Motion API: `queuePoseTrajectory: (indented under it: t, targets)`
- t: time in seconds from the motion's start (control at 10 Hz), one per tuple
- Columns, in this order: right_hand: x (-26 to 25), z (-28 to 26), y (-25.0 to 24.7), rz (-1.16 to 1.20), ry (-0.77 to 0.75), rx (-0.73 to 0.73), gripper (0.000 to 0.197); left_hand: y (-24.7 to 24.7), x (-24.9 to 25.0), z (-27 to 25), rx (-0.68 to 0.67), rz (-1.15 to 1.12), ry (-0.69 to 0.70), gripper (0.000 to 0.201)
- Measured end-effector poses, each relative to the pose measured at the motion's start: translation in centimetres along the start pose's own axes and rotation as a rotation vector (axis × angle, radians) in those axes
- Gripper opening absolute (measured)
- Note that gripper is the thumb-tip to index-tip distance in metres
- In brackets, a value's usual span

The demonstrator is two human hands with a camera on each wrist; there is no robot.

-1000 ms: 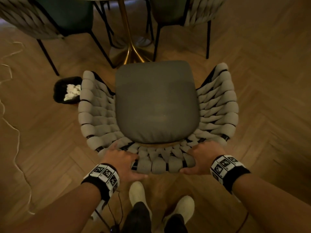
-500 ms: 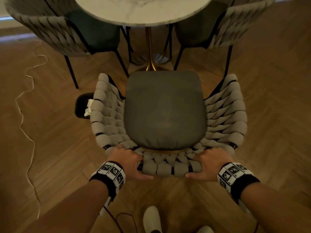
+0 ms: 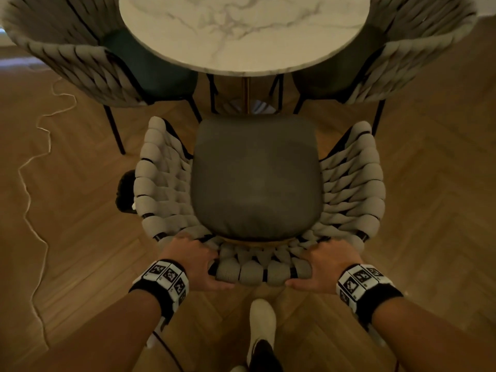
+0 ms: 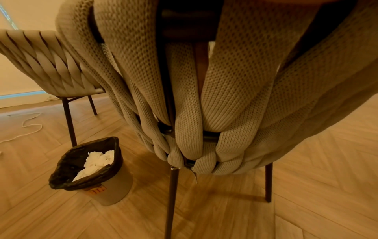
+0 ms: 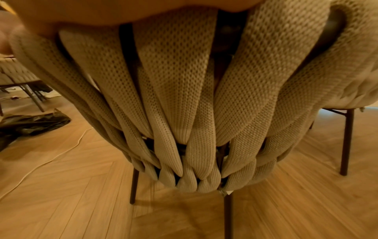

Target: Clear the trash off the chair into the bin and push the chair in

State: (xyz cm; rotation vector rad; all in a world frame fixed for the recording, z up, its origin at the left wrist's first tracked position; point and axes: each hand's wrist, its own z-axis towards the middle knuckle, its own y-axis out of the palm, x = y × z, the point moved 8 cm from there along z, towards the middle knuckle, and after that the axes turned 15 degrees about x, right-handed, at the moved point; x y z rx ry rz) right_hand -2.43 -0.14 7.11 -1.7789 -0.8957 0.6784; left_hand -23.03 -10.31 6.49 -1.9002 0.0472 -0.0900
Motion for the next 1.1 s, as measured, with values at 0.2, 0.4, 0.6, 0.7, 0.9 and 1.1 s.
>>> queuePoseTrajectory:
  t: [0.2,0.4,0.6,0.7,0.9,1.1]
  targets:
    - [1.2,4.4,-1.5,0.028,0.022,-0.031,0.092,-1.3,-3.7,3.2,-0.025,-0.032,-0.032,0.092]
    - [1.1,5.6,-1.3,0.102,0.009,-0.090,0.098,-2.0,-4.6,4.0,0.004,-0.082,0.018,0.089]
    - [1.0,5.6,-1.0,0.127,0.027,-0.073,0.102,-1.5,-5.0,3.9,-0.055,-0.064,-0.057,0.083]
    - [1.1,5.7,-0.6,0.128,0.066,-0.067,0.095,-1.5,-5.2,3.6,-0.112,-0.080,-0.135,0.082]
    - [1.0,5.0,-1.6,0.217,0.215,-0.221,0.094,-2.3,-4.9,1.7,-0.147,-0.274,-0.222,0.049]
    - [-0.7,4.2,-3.4,0.244,0.313,-0.180,0.053,-6.7,-8.5,-3.3,-0.067,-0.358,-0.225,0.026]
